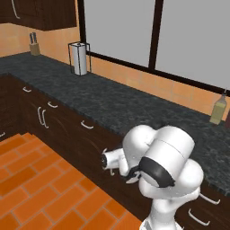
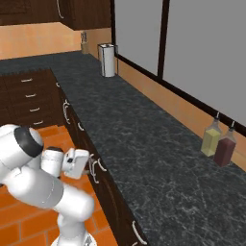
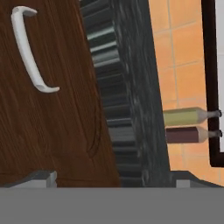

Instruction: Take a straw from the drawer in front and place it inside the glass cup on the dining counter.

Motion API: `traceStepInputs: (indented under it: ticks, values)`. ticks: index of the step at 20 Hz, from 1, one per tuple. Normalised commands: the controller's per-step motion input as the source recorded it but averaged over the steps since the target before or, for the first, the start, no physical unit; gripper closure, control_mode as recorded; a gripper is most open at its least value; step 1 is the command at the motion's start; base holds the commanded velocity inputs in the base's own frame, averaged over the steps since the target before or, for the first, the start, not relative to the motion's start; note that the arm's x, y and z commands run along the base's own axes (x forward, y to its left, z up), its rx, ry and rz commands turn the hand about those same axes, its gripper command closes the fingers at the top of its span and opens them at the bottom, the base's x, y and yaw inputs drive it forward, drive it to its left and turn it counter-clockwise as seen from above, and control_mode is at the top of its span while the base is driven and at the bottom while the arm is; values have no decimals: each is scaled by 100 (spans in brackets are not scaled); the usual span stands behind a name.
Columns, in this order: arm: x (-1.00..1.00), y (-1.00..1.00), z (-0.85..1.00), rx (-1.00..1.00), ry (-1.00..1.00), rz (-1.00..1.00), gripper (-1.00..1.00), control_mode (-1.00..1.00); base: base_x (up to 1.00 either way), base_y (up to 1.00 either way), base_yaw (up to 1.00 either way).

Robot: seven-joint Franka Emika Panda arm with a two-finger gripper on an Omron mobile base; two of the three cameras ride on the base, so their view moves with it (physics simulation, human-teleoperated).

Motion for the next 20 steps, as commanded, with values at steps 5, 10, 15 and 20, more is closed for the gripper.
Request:
traceStepInputs:
  ticks: [5, 10, 15, 20]
  values:
    - [44, 0, -46, -7, 0, 0, -100, -100, 0, 0, 0]
    - [25, 11, -55, -20, -3, 0, -100, -100, 0, 0, 0]
    - [17, 29, -45, -25, -13, 0, -100, -100, 0, 0, 0]
    - [47, 16, -22, -14, -8, 0, -100, -100, 0, 0, 0]
